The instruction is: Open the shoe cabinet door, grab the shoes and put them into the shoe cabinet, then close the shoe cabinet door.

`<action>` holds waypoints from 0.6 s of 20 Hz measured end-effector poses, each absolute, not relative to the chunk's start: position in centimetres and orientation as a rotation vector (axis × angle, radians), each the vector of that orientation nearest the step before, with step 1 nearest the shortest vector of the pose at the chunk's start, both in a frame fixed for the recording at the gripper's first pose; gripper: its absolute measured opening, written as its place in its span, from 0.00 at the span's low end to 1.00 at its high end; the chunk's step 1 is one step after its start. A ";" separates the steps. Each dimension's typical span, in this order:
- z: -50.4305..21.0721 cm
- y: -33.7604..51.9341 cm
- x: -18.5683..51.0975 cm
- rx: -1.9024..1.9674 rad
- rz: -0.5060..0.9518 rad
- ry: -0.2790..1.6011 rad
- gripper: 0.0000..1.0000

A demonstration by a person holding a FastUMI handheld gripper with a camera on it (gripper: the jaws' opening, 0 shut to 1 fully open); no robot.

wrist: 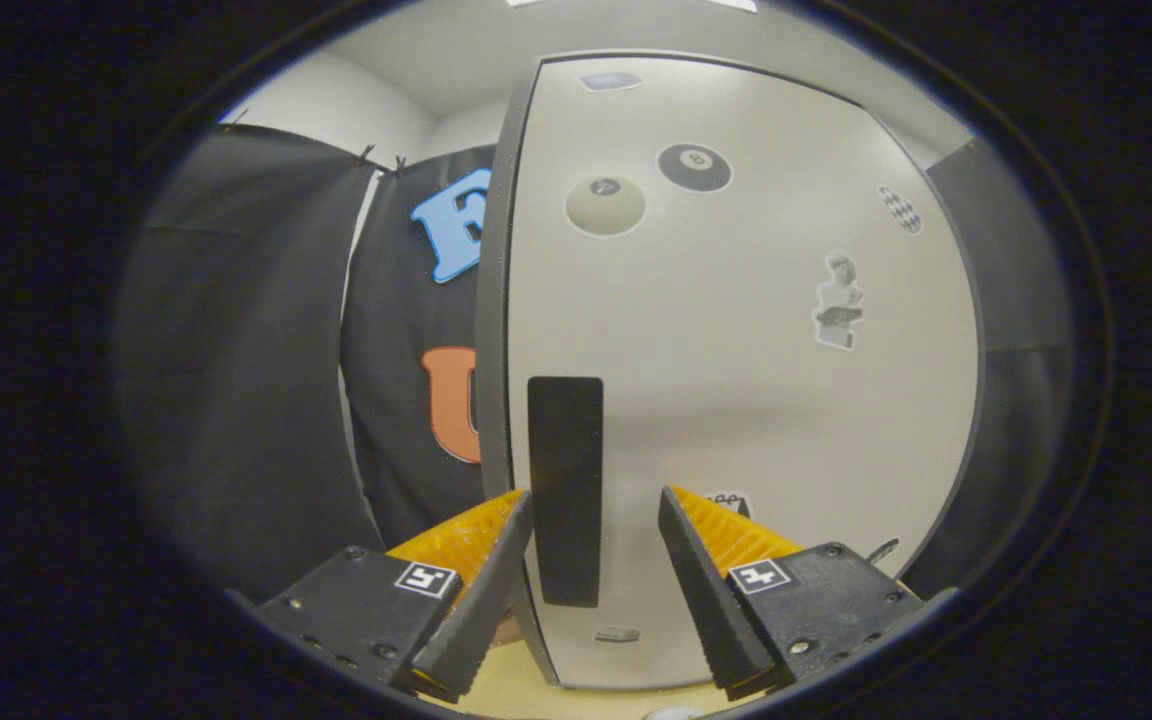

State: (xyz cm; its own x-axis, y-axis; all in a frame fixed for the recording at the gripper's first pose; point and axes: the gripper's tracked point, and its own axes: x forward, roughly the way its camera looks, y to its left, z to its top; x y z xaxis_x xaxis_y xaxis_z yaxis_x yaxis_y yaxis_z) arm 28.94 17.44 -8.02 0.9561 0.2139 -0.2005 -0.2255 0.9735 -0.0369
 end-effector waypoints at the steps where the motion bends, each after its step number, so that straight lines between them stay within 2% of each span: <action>1: -7.7 17.4 29.2 -0.063 0.200 0.190 0.81; 2: -7.5 17.6 29.3 -0.069 0.194 0.180 0.78; 5: -7.7 18.3 29.1 -0.073 0.184 0.198 0.57; 7: -7.6 18.1 29.2 -0.053 0.157 0.208 0.38; 10: -7.6 17.9 28.7 -0.043 0.156 0.216 0.29; 12: -7.5 17.7 28.2 -0.050 0.158 0.227 0.27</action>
State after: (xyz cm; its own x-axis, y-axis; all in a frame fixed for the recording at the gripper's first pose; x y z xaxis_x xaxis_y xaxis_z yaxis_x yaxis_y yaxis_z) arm 28.15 17.74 -7.49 0.9619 0.1503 -0.2284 -0.1615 0.9864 -0.0313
